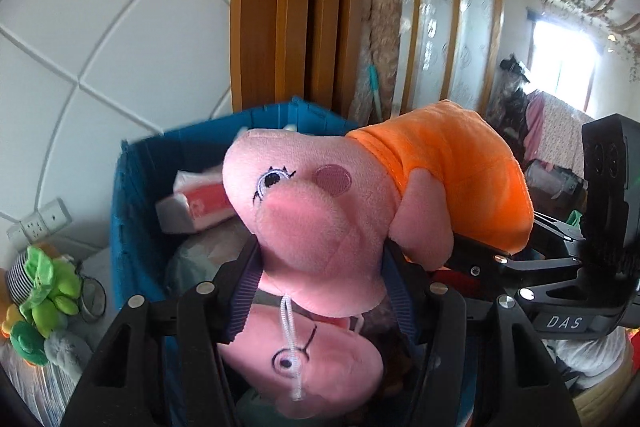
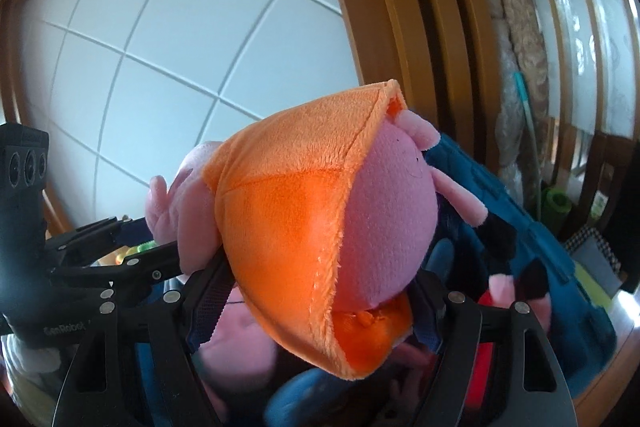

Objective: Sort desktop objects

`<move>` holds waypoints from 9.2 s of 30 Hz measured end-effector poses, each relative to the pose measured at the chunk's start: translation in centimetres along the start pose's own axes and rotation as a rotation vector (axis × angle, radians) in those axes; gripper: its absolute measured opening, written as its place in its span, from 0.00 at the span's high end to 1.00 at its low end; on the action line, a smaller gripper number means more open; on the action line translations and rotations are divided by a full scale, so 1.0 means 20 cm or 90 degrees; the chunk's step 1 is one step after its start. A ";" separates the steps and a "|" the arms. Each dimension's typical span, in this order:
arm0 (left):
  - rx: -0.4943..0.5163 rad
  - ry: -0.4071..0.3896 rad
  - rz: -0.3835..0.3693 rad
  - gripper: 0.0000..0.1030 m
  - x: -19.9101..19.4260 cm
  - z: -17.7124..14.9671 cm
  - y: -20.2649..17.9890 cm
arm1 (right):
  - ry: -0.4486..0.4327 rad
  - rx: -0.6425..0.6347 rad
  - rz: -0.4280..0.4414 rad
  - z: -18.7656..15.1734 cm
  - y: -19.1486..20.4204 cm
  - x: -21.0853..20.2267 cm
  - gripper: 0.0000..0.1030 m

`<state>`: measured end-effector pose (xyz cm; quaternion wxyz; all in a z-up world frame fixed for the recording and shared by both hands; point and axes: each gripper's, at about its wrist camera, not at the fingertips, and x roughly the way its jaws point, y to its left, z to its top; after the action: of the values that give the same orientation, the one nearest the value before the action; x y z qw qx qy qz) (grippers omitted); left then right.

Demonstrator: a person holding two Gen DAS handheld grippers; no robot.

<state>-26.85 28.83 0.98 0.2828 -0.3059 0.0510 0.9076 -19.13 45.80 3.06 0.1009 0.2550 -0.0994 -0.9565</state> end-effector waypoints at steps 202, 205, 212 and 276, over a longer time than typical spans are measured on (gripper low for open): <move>-0.349 0.213 0.390 0.24 -0.56 -1.74 2.71 | 0.408 -0.194 0.069 -1.40 2.47 2.26 0.52; -0.358 0.202 0.384 0.29 -0.62 -1.73 2.68 | 0.399 -0.195 0.068 -1.37 2.47 2.20 0.54; -0.359 0.170 0.377 0.43 -0.85 -1.67 2.55 | 0.356 -0.185 0.092 -1.24 2.49 1.92 0.54; -0.293 0.140 0.326 0.35 -1.06 -1.33 2.07 | 0.242 -0.117 0.112 -0.96 2.18 1.18 0.54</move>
<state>-21.60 -23.00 -11.52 -0.0368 -0.4348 -0.0493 0.8984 -23.31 -4.46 -13.73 0.2232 0.4108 -0.0130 -0.8839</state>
